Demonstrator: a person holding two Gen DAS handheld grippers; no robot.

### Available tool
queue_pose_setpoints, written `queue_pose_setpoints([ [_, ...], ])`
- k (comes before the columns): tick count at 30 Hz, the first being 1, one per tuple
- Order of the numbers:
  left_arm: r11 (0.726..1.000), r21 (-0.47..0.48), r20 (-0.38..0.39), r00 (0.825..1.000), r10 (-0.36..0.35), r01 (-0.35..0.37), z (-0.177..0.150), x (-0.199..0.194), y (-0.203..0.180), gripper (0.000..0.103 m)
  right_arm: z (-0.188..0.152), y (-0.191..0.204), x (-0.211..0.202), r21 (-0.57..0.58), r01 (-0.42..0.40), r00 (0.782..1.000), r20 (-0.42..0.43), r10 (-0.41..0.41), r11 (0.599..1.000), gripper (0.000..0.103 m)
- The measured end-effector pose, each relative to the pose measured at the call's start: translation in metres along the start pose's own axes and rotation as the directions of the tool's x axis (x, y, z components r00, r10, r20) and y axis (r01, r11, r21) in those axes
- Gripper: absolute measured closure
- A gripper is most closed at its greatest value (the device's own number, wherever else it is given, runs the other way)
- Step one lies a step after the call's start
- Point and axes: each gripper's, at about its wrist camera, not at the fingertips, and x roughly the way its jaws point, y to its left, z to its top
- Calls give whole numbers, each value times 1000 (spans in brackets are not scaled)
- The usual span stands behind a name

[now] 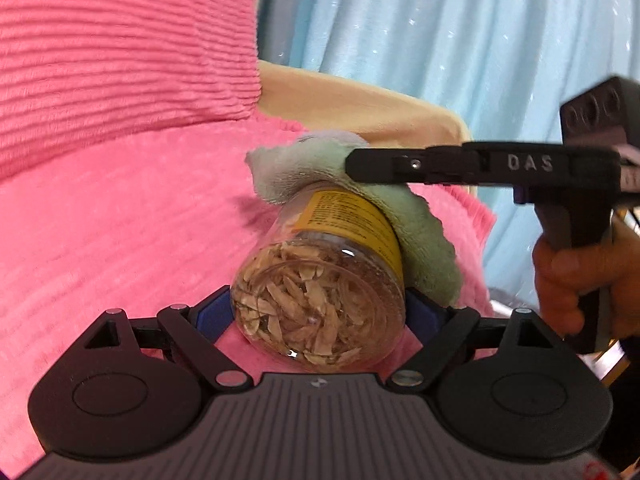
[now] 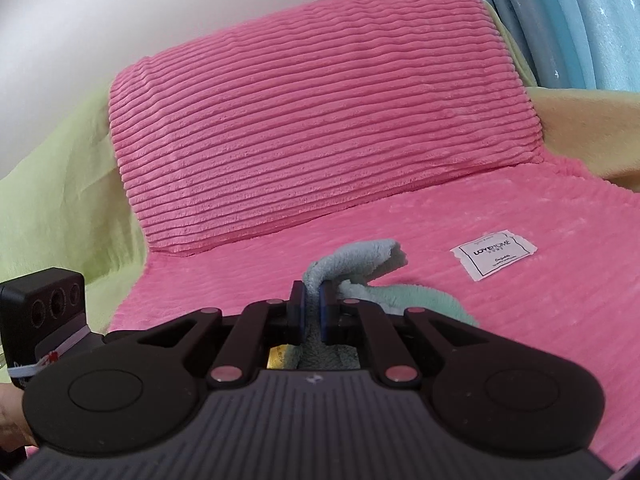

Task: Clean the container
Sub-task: 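Tilt the jar with the left gripper while the right gripper wipes its side with the cloth, then rotate the jar with the left gripper while the right gripper rubs the cloth over the lid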

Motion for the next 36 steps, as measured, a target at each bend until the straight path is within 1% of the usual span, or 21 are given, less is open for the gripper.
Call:
queue_pose_setpoints([
  [2,999,-36,1,1000,-19,19,1,-1,5,14,0,1,-1,0,0,1000,0,0,1000,99],
  [4,994,-95,16,999,-48,50,1,-3,12,13,0,1,-1,-1,1,1000,0,-1,1000,99],
  [6,984,-161,31,997,-76,80,0,-4,20,13,1,0,0,2,0,1000,0,0,1000,99],
  [8,973,-209,31,995,-97,101,-2,-1,25,13,1,1,0,3,3,1000,-1,-3,1000,98],
  [11,973,-208,31,995,-96,100,-1,0,25,15,2,2,0,9,4,1000,-1,-4,1000,98],
  [12,977,-193,29,995,-91,95,0,0,23,15,2,1,-1,13,3,1000,0,-3,1000,98],
  [13,984,-159,27,997,-78,81,0,0,19,15,2,0,-1,17,3,1000,0,-3,1000,99],
  [15,997,-58,23,999,-39,40,0,-2,6,15,2,-1,-2,25,6,1000,3,-6,1000,99],
  [16,999,35,24,1000,0,-1,0,-4,-5,15,2,-1,-2,29,8,1000,5,-8,1000,99],
  [17,987,154,30,998,52,-56,-2,-5,-18,15,2,-1,-2,31,11,1000,6,-11,999,99],
  [18,959,261,39,994,99,-106,-5,-5,-31,15,2,-2,-2,33,14,1000,8,-14,999,99],
  [19,939,317,46,991,122,-131,-7,-5,-37,15,2,-1,-2,31,15,1000,8,-16,999,98],
  [23,906,392,58,987,151,-162,-12,-3,-47,15,-1,9,-2,-14,-8,1000,-3,8,1000,98],
  [25,905,392,59,987,152,-163,-12,-3,-47,15,-2,15,-2,-37,-20,1000,-9,20,999,97],
  [27,905,393,59,987,152,-163,-12,-2,-48,15,-5,25,-1,-53,-80,997,-25,79,995,97],
  [30,905,393,56,987,153,-162,-12,-1,-47,15,-10,41,0,-92,-166,985,-57,162,982,98],
  [34,906,390,54,987,152,-161,-12,0,-47,15,-8,42,3,-125,-160,986,-62,154,979,99],
  [36,902,400,55,986,156,-165,-12,1,-49,15,-6,33,2,-109,-92,996,-34,88,990,99],
])
